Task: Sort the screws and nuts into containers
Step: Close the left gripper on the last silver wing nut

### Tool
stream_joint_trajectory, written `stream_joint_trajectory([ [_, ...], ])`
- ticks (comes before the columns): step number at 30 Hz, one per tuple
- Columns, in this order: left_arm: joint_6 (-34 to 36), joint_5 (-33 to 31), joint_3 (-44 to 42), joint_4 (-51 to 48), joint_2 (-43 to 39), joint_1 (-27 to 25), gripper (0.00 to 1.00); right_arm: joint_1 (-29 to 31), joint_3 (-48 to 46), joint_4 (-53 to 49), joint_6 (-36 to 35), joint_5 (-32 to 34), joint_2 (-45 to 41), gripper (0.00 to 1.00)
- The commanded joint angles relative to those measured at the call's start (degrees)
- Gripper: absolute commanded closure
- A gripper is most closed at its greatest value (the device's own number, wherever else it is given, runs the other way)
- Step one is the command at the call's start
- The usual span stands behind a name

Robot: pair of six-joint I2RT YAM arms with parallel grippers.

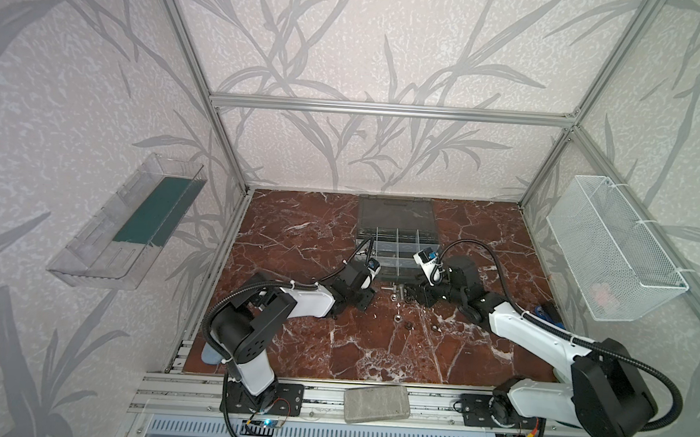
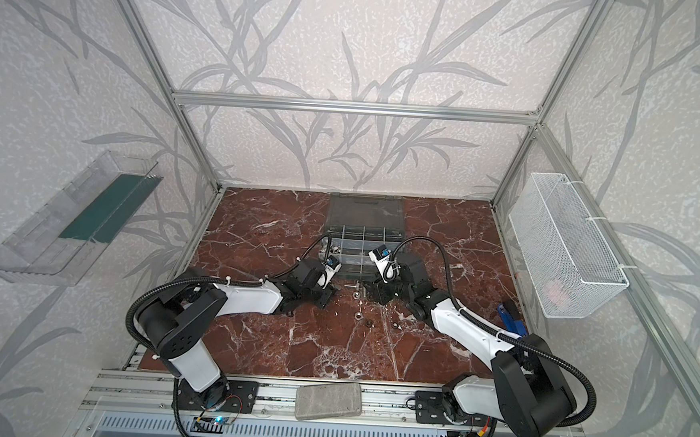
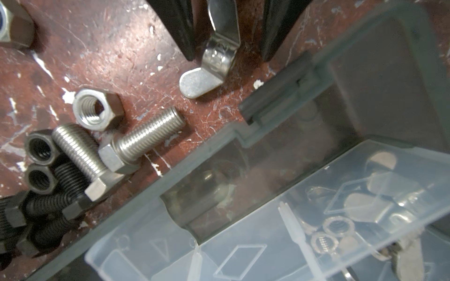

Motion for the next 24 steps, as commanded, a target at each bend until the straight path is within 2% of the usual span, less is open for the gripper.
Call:
stream_joint_trajectory([
  [1, 0.0, 1.8, -1.6, -5.1, 1.4, -0.4, 0.60, -0.4, -0.8, -0.5, -0.4, 0.2, -2.0, 0.47],
  [4, 0.0, 2.0, -1.7, -4.8, 1.4, -0.4, 0.64, -0.4, -0.8, -0.5, -0.3, 0.2, -2.2, 0.46],
  [7, 0.0, 2.2, -1.3, -5.2, 1.8, -0.4, 0.72, -0.4, -0.9, -0.7, -0.3, 0.2, -2.4, 0.46],
  [14, 0.2, 3.3, 0.0, -7.0, 3.1, -0.5, 1.00, -0.5, -0.8, -0.7, -0.2, 0.1, -2.5, 0.46],
  [24, -0.2, 3.2, -0.7, -7.3, 1.5, -0.5, 1.00, -0.6, -0.6, -1.0, -0.5, 0.1, -2.6, 0.46],
])
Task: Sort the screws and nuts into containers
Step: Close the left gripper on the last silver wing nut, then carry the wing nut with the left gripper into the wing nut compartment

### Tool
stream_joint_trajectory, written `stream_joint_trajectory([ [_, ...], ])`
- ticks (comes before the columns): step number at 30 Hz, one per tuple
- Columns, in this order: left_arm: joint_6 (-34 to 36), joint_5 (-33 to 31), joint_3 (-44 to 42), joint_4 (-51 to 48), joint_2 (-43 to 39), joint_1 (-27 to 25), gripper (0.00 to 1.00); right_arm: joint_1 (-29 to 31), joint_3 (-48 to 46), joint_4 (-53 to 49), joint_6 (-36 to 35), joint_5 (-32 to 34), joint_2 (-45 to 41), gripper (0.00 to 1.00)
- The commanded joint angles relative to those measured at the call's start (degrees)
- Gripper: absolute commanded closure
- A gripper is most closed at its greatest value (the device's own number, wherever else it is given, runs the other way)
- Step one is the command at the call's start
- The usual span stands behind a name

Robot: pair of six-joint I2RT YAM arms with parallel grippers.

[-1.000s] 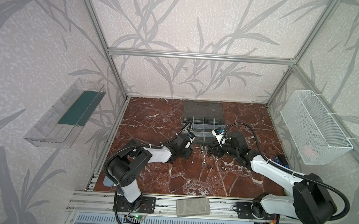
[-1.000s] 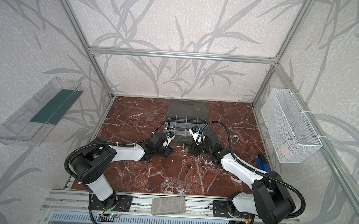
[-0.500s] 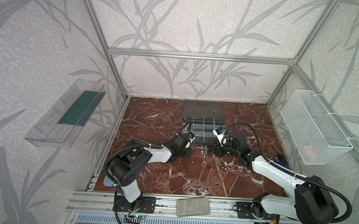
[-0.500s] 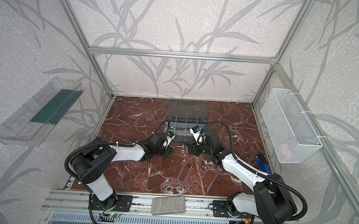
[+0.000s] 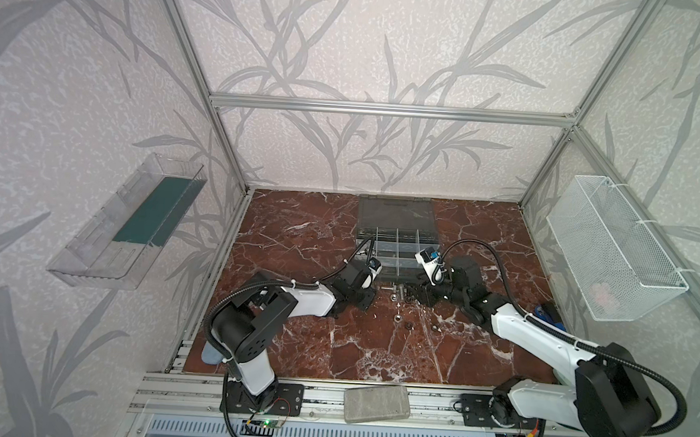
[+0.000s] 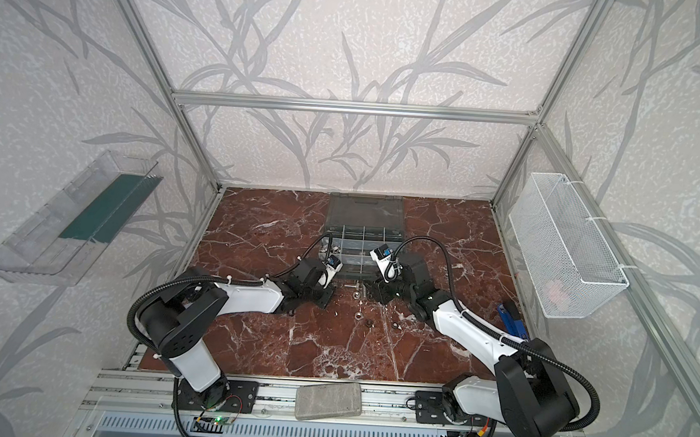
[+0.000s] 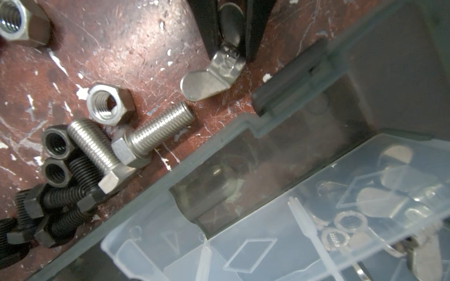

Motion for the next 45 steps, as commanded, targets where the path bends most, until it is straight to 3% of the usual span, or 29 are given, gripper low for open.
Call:
stream_joint_trajectory([
  [1, -0.2, 1.6, -1.7, -7.3, 0.5, -0.5, 1.00, -0.5, -0.4, -1.0, -0.4, 0.2, -1.4, 0.46],
  [11, -1.8, 2.8, -6.2, -6.5, -14.9, -0.4, 1.00, -1.0, -0.2, -1.6, -0.3, 0.6, -3.1, 0.46],
  [19, -4.1, -2.9, -4.5, -7.2, -25.9, 2.0, 1.00, -1.7, 0.2, -2.1, -0.1, -0.2, -4.5, 0.46],
  [27, -4.8, 3.6, 9.5, -10.0, -12.7, 11.6, 1.00, -1.7, -0.3, -2.6, 0.8, -0.3, -5.6, 0.46],
  [33, -0.3, 4.3, 20.2, -15.3, -1.0, 12.6, 1.00, -1.6, -1.7, -2.8, 1.1, 0.4, -7.1, 0.46],
  [45, -1.6, 8.7, 25.1, -11.7, 7.4, 13.0, 1.00, -1.6, -2.4, -4.4, 0.9, 1.0, -8.6, 0.46],
])
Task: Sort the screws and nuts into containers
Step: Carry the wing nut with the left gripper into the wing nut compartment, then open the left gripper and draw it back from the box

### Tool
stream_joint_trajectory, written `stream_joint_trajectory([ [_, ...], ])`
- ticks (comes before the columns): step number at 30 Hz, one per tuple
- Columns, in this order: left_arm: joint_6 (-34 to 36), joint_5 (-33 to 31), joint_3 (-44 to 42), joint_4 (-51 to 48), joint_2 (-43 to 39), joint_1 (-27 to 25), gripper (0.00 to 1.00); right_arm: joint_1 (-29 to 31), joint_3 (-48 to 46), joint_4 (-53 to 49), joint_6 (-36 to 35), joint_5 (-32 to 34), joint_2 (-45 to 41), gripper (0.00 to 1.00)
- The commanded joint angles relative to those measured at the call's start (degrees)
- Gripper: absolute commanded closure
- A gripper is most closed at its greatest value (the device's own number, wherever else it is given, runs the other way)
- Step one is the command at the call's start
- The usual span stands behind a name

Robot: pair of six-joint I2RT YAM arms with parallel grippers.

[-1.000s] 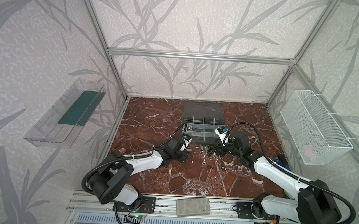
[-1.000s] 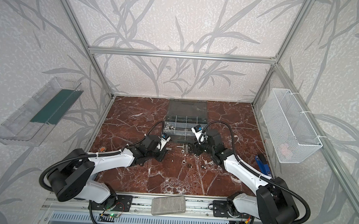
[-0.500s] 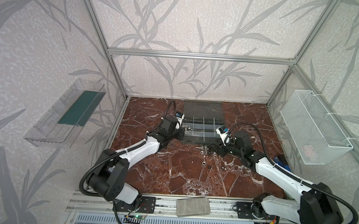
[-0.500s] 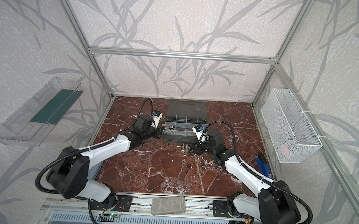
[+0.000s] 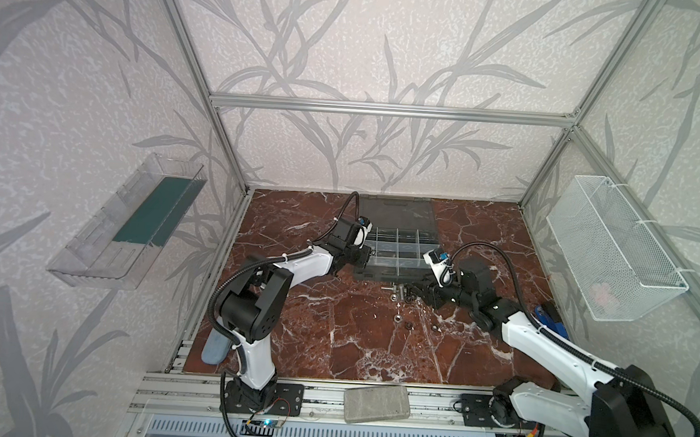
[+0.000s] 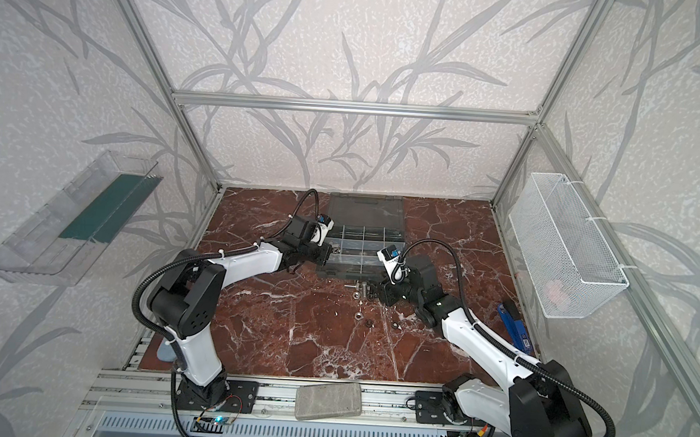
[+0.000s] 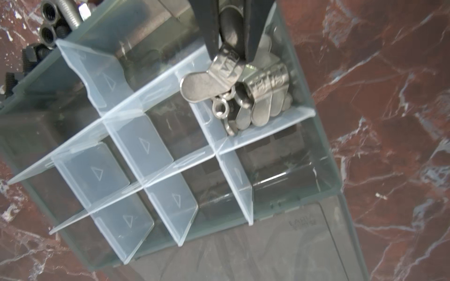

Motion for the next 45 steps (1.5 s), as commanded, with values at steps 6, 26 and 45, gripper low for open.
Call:
stream_joint_trajectory([
  [6, 0.1, 2.1, 2.5, 2.0, 1.5, 0.4, 1.00, -0.3, -1.1, -1.9, 0.1, 1.0, -2.6, 0.46],
  [26, -0.3, -0.4, 2.2, 1.1, -1.0, 0.6, 0.51, -0.3, -0.9, -3.1, -0.2, 0.8, -3.7, 0.45],
  [45, -16.7, -2.0, -16.1, 6.0, -25.6, 0.7, 0.32, -0.3, 2.4, -8.0, 2.8, -0.6, -2.6, 0.43],
])
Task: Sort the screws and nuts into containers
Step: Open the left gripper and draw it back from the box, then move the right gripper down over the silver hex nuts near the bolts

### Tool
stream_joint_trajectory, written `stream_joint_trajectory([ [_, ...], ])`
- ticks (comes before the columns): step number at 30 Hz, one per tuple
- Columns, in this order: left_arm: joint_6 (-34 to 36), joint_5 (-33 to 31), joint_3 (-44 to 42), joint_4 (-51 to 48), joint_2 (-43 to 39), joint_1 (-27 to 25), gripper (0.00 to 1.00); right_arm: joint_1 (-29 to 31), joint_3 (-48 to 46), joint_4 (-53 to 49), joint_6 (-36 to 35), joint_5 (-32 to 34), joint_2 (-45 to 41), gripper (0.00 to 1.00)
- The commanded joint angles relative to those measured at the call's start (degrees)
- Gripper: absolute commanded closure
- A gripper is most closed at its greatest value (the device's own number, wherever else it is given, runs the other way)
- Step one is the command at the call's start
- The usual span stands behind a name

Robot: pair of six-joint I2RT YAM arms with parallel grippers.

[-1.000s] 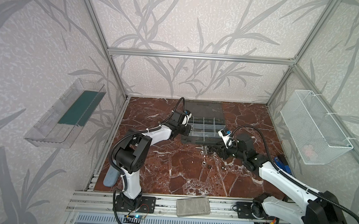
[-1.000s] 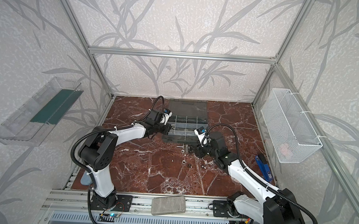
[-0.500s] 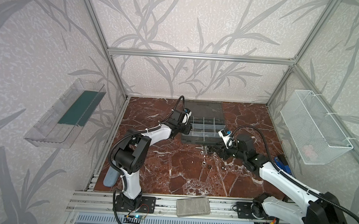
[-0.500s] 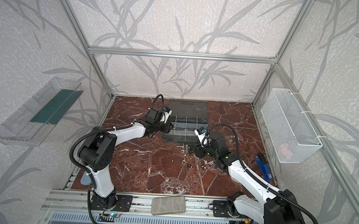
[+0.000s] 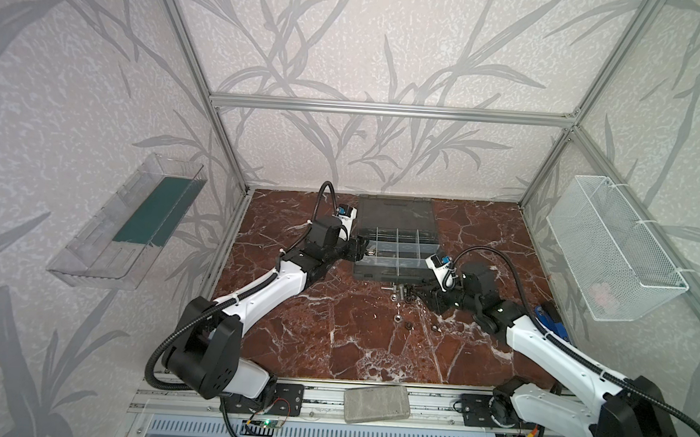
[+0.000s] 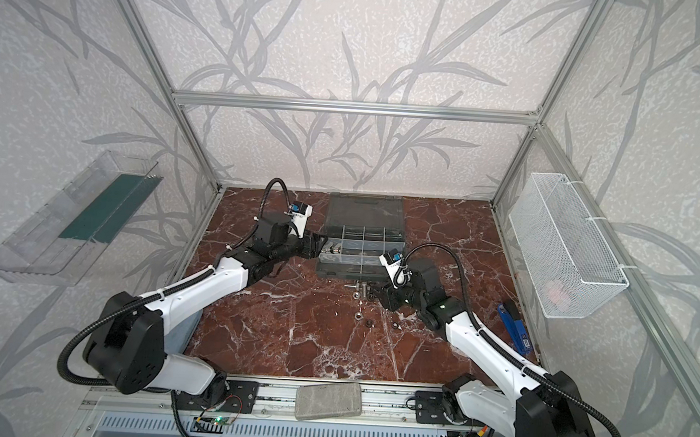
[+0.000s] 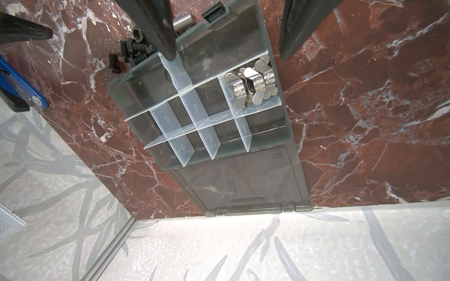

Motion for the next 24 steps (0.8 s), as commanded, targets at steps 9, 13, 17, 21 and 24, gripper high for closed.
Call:
stream_joint_trajectory([
  [9, -11.4, -3.4, -15.7, 2.5, -10.6, 0.2, 0.21, 0.5, 0.7, -1.3, 7.2, 2.2, 0.0, 0.28],
  [13, -10.7, -6.0, -16.6, -2.7, -12.8, 0.3, 0.19, 1.3, -0.5, 0.1, 9.7, 4.0, 0.8, 0.27],
  [17, -10.9, -8.4, -17.7, -6.2, -14.1, 0.8, 0.18, 2.6, -1.5, 0.6, 12.2, 6.0, 1.9, 0.27],
  [21, -11.3, -7.3, -18.7, -6.3, -13.6, 1.6, 0.11, 5.0, -2.3, 0.7, 13.6, 8.2, 3.7, 0.27],
  [24, -12.0, -6.0, -19.2, -5.4, -13.1, 2.1, 0.05, 6.9, -1.7, 0.0, 14.0, 9.9, 5.4, 0.27],
])
